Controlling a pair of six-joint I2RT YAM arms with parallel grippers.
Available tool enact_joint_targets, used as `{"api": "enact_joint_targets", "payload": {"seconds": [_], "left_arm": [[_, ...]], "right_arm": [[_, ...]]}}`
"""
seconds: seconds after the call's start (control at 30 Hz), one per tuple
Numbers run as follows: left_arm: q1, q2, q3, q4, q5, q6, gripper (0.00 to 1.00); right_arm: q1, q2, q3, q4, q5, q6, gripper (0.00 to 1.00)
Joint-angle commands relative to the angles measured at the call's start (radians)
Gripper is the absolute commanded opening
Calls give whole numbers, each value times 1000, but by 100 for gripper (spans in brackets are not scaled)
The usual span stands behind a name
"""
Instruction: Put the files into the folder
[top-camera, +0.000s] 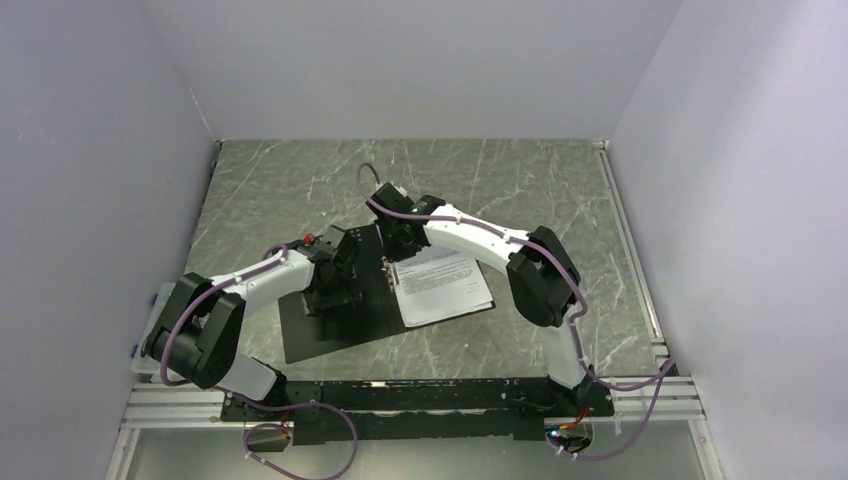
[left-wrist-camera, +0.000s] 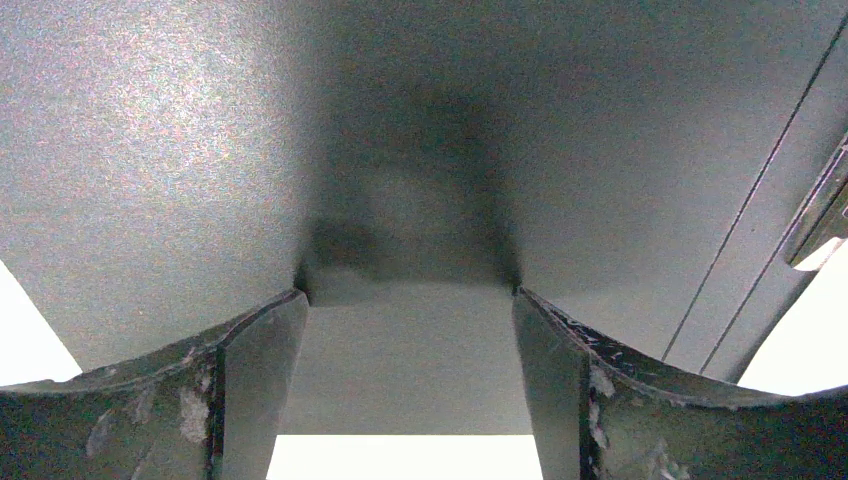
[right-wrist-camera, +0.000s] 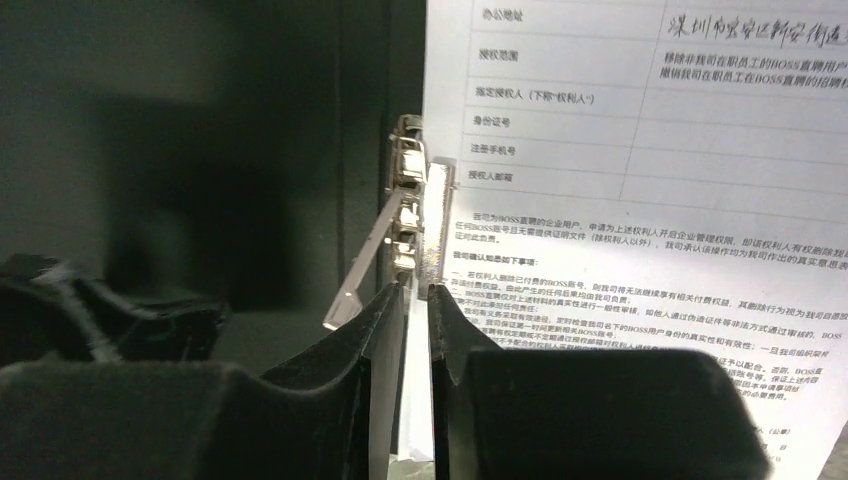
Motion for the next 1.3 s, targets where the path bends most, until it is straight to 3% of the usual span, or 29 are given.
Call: {"api": "enact_joint_targets", "payload": {"seconds": [0.0, 0.4, 1.27], "left_arm": [[1, 74, -86, 60, 82, -49, 81], [1, 60, -106, 65, 86, -49, 82], [2, 27, -169, 95, 114, -55, 80]], "right_arm": [[13, -70, 61, 1, 5, -4, 21], [67, -44, 121, -27, 7, -5, 25], [85, 21, 133, -67, 64, 3, 23]]}}
